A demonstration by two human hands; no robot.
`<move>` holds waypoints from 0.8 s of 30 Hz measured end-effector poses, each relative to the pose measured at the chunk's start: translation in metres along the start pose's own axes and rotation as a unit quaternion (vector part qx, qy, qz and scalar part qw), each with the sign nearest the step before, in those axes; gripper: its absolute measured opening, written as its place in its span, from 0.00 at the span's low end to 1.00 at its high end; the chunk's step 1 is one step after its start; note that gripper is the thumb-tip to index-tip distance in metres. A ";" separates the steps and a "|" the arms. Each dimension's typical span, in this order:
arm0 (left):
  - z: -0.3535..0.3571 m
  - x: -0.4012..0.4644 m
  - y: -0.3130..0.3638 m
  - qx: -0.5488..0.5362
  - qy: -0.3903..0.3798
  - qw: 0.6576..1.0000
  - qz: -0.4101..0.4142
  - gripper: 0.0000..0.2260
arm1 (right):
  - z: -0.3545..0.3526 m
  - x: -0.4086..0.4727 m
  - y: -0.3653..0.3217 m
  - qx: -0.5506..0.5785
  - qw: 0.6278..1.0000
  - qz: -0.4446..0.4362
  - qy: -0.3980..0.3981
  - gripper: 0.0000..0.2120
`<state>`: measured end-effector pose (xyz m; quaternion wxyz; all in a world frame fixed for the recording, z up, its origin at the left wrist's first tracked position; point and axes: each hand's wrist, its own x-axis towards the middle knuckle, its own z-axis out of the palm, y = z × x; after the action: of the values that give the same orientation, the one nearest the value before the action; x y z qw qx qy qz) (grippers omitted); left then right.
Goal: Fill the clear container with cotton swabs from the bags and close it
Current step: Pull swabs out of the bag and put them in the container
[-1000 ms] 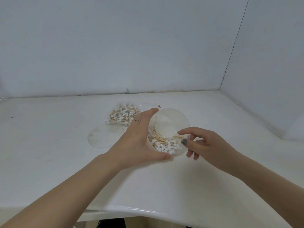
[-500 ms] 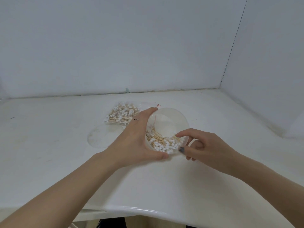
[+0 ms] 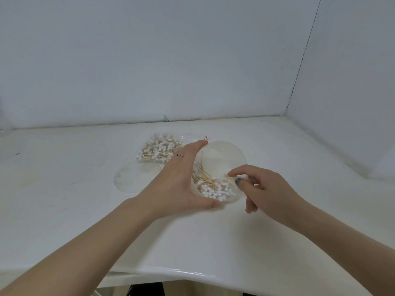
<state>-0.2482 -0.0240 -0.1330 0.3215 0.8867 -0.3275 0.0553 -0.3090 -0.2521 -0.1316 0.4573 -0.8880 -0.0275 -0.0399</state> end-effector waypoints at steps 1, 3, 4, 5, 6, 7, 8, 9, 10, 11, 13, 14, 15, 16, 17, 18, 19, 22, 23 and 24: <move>0.000 0.000 0.000 -0.003 0.001 1.000 -0.004 0.55 | -0.002 -0.001 -0.002 -0.025 1.000 0.000 -0.005 0.10; 0.000 0.000 -0.001 -0.012 0.007 1.000 -0.014 0.55 | -0.008 -0.004 -0.006 -0.115 0.993 -0.020 0.000 0.08; 0.000 0.000 -0.001 -0.016 0.011 1.000 -0.019 0.55 | -0.010 -0.005 -0.009 -0.165 0.985 -0.038 0.018 0.07; 0.000 0.000 -0.001 -0.018 0.014 1.000 -0.021 0.55 | -0.012 -0.006 -0.014 -0.201 0.977 -0.058 0.042 0.07; 0.000 0.000 0.000 -0.018 0.016 0.999 -0.022 0.56 | -0.011 -0.006 -0.021 -0.214 0.972 -0.079 0.064 0.07; 0.001 -0.001 0.001 -0.016 0.017 1.000 -0.022 0.56 | -0.010 -0.005 -0.030 -0.206 0.970 -0.100 0.077 0.07; 0.001 -0.001 0.002 -0.014 0.016 1.000 -0.020 0.56 | -0.006 -0.001 -0.038 -0.191 0.971 -0.120 0.078 0.07; 0.001 -0.001 0.002 -0.012 0.013 1.000 -0.018 0.55 | -0.002 0.004 -0.046 -0.180 0.972 -0.135 0.070 0.09; 0.001 -0.001 0.003 -0.013 0.010 1.000 -0.017 0.55 | 0.003 0.012 -0.053 -0.183 0.972 -0.137 0.050 0.11; 0.001 -0.001 0.003 -0.015 0.007 1.000 -0.017 0.55 | 0.009 0.021 -0.059 -0.193 0.973 -0.125 0.022 0.13; 0.000 -0.001 0.002 -0.021 0.005 1.000 -0.019 0.55 | 0.020 0.040 -0.067 -0.211 0.975 -0.058 -0.042 0.16; 0.000 0.000 0.001 -0.024 0.006 0.999 -0.021 0.55 | 0.025 0.048 -0.069 -0.212 0.974 -0.022 -0.072 0.17; 0.000 0.000 0.000 -0.027 0.008 0.999 -0.022 0.55 | 0.030 0.054 -0.071 -0.215 0.972 0.002 -0.090 0.16; 0.000 0.001 0.000 -0.031 0.010 0.999 -0.025 0.55 | 0.033 0.059 -0.072 -0.221 0.971 0.011 -0.095 0.16; 0.000 0.001 -0.001 -0.032 0.012 0.999 -0.028 0.55 | 0.035 0.062 -0.073 -0.224 0.970 0.011 -0.094 0.15; 0.001 0.001 -0.001 -0.032 0.013 0.999 -0.030 0.55 | 0.037 0.064 -0.074 -0.223 0.970 0.007 -0.093 0.14; 0.001 0.001 -0.001 -0.031 0.013 0.999 -0.030 0.55 | 0.037 0.065 -0.074 -0.216 0.972 0.004 -0.094 0.14; 0.000 0.000 -0.001 -0.023 0.007 0.999 -0.026 0.55 | 0.038 0.065 -0.070 -0.172 0.979 0.001 -0.106 0.11; 0.000 0.000 -0.001 -0.020 0.005 0.999 -0.026 0.55 | 0.039 0.066 -0.068 -0.159 0.981 0.004 -0.111 0.10; 0.000 0.001 0.000 -0.019 0.003 0.999 -0.026 0.55 | 0.039 0.066 -0.066 -0.150 0.982 0.008 -0.114 0.10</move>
<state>-0.2475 -0.0243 -0.1332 0.3404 0.8887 -0.3041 0.0434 -0.2469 -0.1812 -0.0943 0.3128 -0.9456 -0.0658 0.0613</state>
